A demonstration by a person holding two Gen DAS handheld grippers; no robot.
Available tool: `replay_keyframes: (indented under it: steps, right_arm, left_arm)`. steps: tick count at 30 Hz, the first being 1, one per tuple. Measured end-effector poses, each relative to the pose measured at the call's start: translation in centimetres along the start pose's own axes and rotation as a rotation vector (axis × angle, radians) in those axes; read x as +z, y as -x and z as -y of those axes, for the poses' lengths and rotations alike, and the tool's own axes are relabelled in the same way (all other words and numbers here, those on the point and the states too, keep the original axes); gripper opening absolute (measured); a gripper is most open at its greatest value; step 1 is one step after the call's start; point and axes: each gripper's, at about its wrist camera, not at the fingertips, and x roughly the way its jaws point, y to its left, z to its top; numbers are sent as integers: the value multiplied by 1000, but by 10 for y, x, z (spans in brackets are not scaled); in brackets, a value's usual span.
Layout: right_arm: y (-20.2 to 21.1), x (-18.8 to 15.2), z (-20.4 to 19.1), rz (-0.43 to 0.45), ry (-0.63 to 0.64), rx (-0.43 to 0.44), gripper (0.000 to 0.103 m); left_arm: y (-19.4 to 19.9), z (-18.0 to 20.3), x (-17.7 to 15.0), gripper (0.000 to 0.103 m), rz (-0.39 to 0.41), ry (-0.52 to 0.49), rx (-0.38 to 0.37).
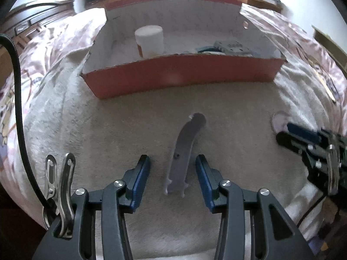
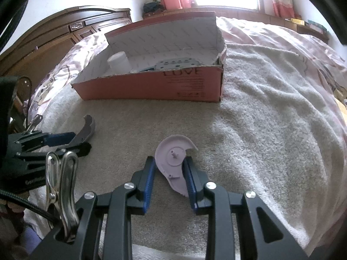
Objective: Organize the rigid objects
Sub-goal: 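Grasp the lavender hook piece with the left gripper while right holds the pink disc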
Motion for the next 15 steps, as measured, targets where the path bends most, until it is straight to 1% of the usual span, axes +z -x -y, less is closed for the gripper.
replay_keyframes:
  steps: [2, 4, 6, 8, 12, 15]
  right_arm:
    - [0, 0, -1, 2, 5, 0, 30]
    - [-1, 0, -2, 3, 8, -3, 30]
    - [0, 0, -2, 4, 12, -8, 30]
    - [0, 0, -3, 7, 14, -14, 29]
    - [1, 0, -4, 13, 10, -10, 29]
    - [3, 0, -4, 17, -3, 8, 29]
  left_arm:
    - [-1, 1, 0, 45, 1, 18, -1]
    - [-1, 3, 0, 43, 8, 10, 8]
    - [2, 6, -3, 24, 18, 2, -4]
    - [4, 6, -4, 18, 21, 10, -28]
    - [8, 4, -4, 18, 34, 25, -52]
    - [15, 0, -3, 18, 54, 41, -67]
